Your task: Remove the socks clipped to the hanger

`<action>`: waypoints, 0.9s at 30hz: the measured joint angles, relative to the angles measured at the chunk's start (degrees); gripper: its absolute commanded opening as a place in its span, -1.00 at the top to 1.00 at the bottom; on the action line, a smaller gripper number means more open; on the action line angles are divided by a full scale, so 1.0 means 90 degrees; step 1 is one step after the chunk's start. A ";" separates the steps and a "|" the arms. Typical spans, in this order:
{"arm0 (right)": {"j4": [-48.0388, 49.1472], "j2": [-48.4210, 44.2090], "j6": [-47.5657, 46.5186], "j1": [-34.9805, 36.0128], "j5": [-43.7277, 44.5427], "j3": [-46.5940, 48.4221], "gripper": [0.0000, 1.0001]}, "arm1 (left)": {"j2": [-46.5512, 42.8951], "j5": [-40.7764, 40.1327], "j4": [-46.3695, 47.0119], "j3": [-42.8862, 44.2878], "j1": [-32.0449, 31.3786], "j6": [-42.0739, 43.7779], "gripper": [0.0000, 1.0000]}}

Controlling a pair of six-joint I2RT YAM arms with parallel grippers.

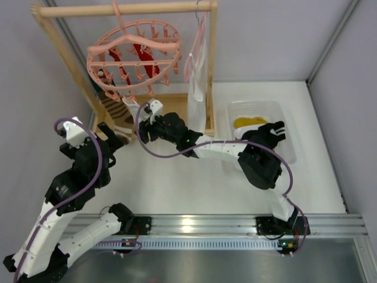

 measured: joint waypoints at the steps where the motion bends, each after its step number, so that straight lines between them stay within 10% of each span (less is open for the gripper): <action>1: 0.0143 0.0131 0.0002 -0.0010 -0.0085 0.0114 -0.07 | -0.0044 -0.0022 -0.0017 0.0041 0.0000 -0.0024 -0.97; 8: 0.1105 0.0534 0.0049 0.0005 -0.0204 0.0352 1.00 | -0.0083 0.0126 -0.0083 0.0702 0.0000 -0.0107 -0.97; 27: 0.2501 -0.0430 -0.0260 0.0811 0.1797 -0.1790 1.00 | 0.2438 0.1817 -0.0141 0.3194 0.0005 -0.0063 -0.97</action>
